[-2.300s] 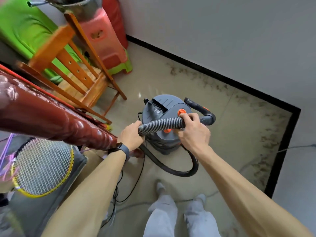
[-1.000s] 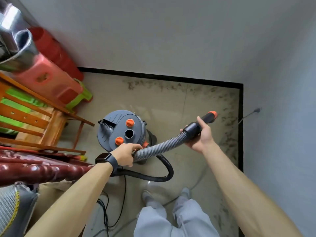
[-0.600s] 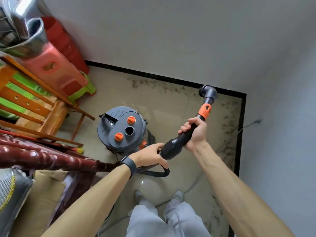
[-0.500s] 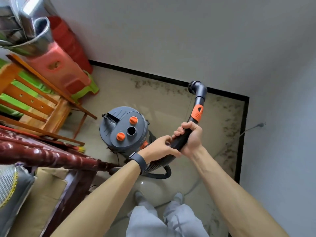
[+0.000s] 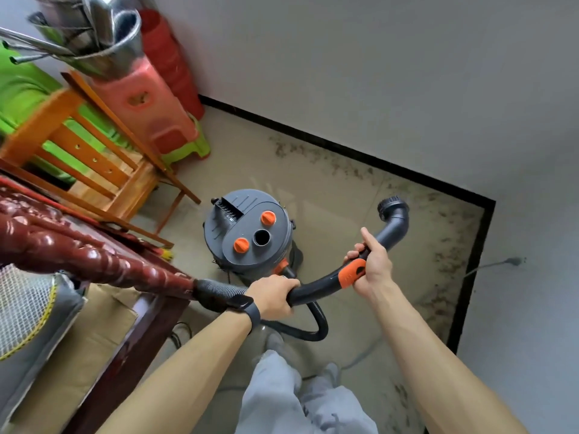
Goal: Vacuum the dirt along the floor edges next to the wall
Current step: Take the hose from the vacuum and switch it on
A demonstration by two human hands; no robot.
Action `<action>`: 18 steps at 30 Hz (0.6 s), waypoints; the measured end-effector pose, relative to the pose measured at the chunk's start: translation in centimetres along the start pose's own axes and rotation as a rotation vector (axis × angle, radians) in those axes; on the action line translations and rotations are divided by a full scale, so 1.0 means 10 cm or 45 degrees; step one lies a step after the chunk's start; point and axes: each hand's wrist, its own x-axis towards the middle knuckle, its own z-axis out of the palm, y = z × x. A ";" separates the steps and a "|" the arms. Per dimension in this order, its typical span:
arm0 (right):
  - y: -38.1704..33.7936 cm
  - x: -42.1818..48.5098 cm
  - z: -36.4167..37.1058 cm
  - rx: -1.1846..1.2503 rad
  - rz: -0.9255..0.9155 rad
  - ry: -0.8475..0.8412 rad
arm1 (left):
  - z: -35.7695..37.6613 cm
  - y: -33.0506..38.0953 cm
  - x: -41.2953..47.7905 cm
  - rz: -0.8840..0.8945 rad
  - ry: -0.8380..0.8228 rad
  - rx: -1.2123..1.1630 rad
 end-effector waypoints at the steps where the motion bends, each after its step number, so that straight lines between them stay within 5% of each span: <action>1: 0.05 0.05 0.07 -0.025 0.003 -0.020 | 0.04 -0.03 0.03 -0.027 -0.015 -0.086; 8: 0.47 0.56 0.53 -0.431 -0.072 0.083 | 0.39 -0.34 0.44 -0.137 -0.191 -0.321; 14: 0.58 1.20 0.93 -0.344 -0.072 0.351 | 0.06 -1.07 1.06 -0.299 -0.347 -0.374; 18: 0.54 1.59 1.13 -0.488 -0.104 0.359 | -0.31 -1.43 1.47 -0.510 -0.367 -1.066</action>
